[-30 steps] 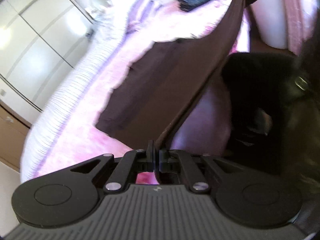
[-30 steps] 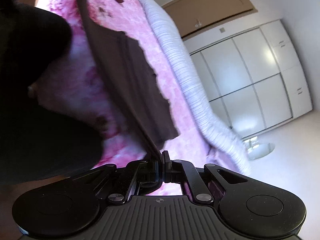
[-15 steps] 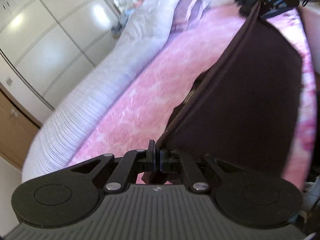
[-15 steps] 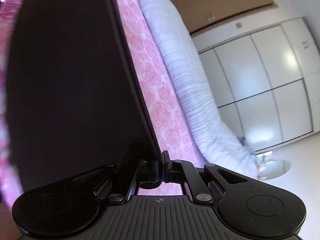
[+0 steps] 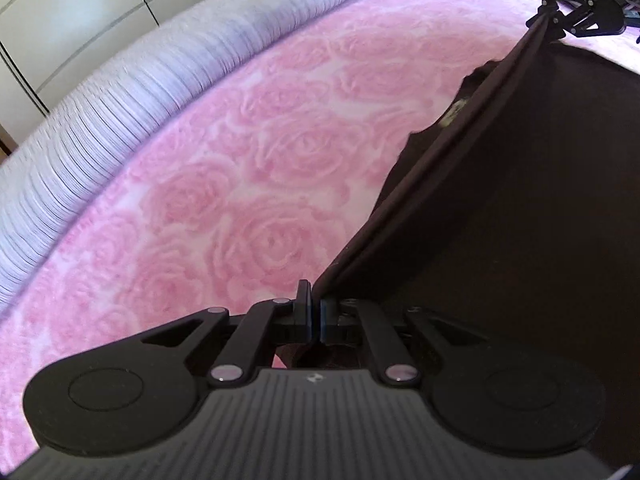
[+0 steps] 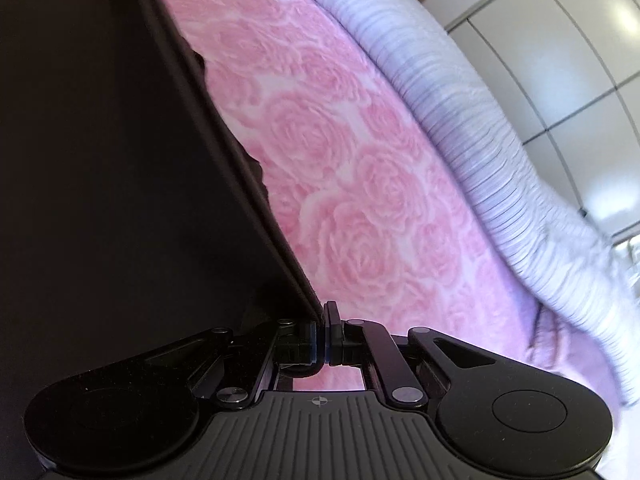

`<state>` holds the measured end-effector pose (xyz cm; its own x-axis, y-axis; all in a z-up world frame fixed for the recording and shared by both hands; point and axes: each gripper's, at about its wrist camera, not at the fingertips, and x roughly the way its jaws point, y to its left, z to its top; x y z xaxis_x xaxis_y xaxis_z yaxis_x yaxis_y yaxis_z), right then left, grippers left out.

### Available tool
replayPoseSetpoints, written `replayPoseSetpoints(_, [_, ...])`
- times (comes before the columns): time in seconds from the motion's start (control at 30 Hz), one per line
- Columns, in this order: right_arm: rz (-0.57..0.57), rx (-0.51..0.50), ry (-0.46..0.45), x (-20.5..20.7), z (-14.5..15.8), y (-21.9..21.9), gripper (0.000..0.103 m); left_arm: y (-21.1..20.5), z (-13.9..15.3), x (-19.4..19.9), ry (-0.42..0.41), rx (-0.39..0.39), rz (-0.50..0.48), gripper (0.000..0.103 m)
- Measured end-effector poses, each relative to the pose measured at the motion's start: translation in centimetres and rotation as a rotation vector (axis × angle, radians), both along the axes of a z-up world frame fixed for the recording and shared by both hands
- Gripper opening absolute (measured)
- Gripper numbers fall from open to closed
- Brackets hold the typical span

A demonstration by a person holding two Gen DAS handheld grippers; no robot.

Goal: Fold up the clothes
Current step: 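Lay the hem over the collar and open both grippers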

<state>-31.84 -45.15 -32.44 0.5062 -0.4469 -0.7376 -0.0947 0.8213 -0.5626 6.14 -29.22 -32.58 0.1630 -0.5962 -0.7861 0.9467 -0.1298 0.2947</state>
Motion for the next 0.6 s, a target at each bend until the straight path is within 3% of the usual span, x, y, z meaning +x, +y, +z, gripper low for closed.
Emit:
replayPoseSetpoints(0.13, [-0.043,0.077,0.018,2.3,-1.8,-2.1,0.002,-2.0,-3.1,1.0,0.027,0.048,0.043,0.008])
replayPoseSetpoints(0.23, [-0.100,0.165,-0.018,3.0,-2.2,-3.5,0.003,-2.4,-3.0,2.0,0.030,0.016,0.110,0.026])
replayPoseSetpoints(0.3, [-0.175,0.262,-0.087,2.2,-0.8,-4.8,0.010,-2.3,-2.5,3.4,0.042,-0.006,0.184,0.029])
replayPoseSetpoints(0.37, [-0.286,0.389,-0.177,1.2,0.5,-6.6,0.033,-2.1,-2.2,5.3,0.073,-0.022,0.279,0.028])
replayPoseSetpoints(0.43, [-0.432,0.545,-0.286,-0.1,1.8,-8.8,0.045,-1.4,-2.1,6.8,0.121,-0.036,0.356,0.025])
replayPoseSetpoints(0.6, [-0.544,0.642,-0.439,-2.0,3.3,-9.6,0.056,1.6,-1.5,6.4,0.117,-0.057,0.423,0.023])
